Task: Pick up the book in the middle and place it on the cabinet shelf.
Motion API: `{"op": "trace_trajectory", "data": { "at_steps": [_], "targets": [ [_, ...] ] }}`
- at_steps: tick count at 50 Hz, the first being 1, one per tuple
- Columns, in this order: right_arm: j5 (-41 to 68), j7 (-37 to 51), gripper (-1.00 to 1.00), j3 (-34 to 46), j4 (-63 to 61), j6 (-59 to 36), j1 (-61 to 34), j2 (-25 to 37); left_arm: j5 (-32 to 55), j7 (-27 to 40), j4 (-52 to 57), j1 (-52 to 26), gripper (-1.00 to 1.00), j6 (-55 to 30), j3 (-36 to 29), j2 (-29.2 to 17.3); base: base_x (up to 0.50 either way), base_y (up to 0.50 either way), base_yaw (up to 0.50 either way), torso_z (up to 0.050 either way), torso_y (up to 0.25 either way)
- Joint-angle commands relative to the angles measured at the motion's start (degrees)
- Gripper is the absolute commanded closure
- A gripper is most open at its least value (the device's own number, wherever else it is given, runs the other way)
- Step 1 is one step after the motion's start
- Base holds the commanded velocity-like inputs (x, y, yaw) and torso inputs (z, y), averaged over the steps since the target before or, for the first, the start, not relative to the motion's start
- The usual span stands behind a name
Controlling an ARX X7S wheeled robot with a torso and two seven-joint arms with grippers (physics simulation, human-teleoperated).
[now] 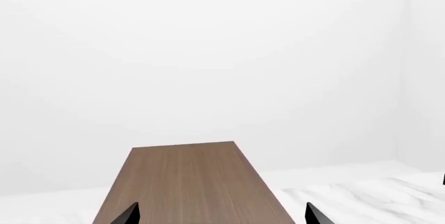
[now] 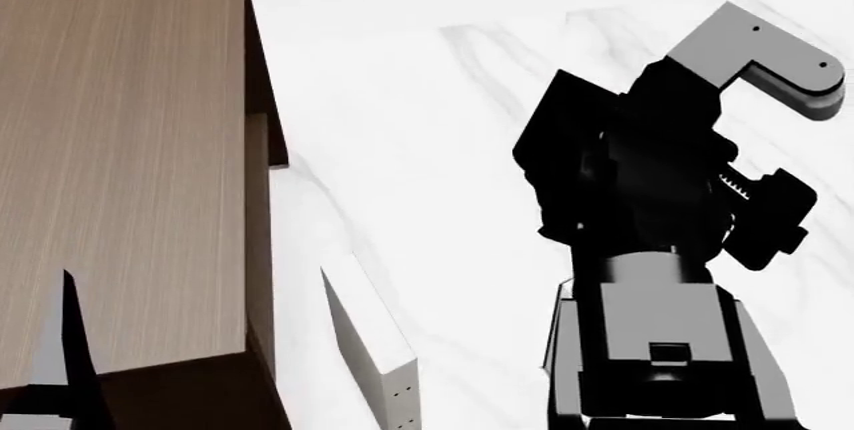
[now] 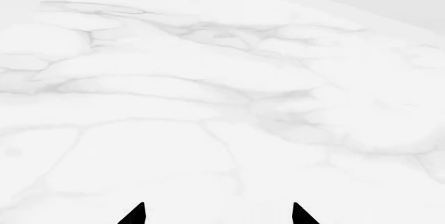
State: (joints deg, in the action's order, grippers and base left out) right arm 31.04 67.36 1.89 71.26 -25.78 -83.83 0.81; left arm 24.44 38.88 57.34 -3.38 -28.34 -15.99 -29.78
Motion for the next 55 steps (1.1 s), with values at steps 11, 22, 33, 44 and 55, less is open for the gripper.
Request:
{"op": "trace_trajectory", "data": {
  "at_steps": [11, 22, 33, 44, 55],
  "targets": [
    [2.3, -2.0, -1.0, 0.1, 3.6, -0.1, 1.8, -0.6, 0.5, 0.6, -0.9, 0.4, -1.0, 1.7, 0.4, -0.8, 0.0, 0.0, 0.0, 0.0, 0.0],
    [4.8, -0.9, -1.0, -2.1, 3.6, -2.3, 2.1, -0.8, 0.7, 1.1, -1.1, 0.4, -1.0, 2.0, 0.3, -1.0, 0.0, 0.0, 0.0, 0.0, 0.0],
    [9.0, -0.2, -1.0, 0.3, 3.7, -1.7, 2.8, -0.7, 0.9, 1.6, -0.8, 0.1, -1.0, 1.6, 0.1, -1.4, 0.0, 0.0, 0.0, 0.0, 0.0],
    [15.7, -2.0, -1.0, 7.4, 3.7, -1.5, 2.6, -0.7, 1.0, 1.9, -0.8, -0.1, -1.0, 1.7, -0.5, -1.6, 0.0, 0.0, 0.0, 0.0, 0.0],
    [16.7, -3.9, -1.0, 9.9, 3.7, -0.7, 3.8, -0.7, 0.9, 2.0, -1.4, -0.1, -1.0, 2.3, -0.8, -1.8, 0.0, 0.0, 0.0, 0.0, 0.0]
  ]
}}
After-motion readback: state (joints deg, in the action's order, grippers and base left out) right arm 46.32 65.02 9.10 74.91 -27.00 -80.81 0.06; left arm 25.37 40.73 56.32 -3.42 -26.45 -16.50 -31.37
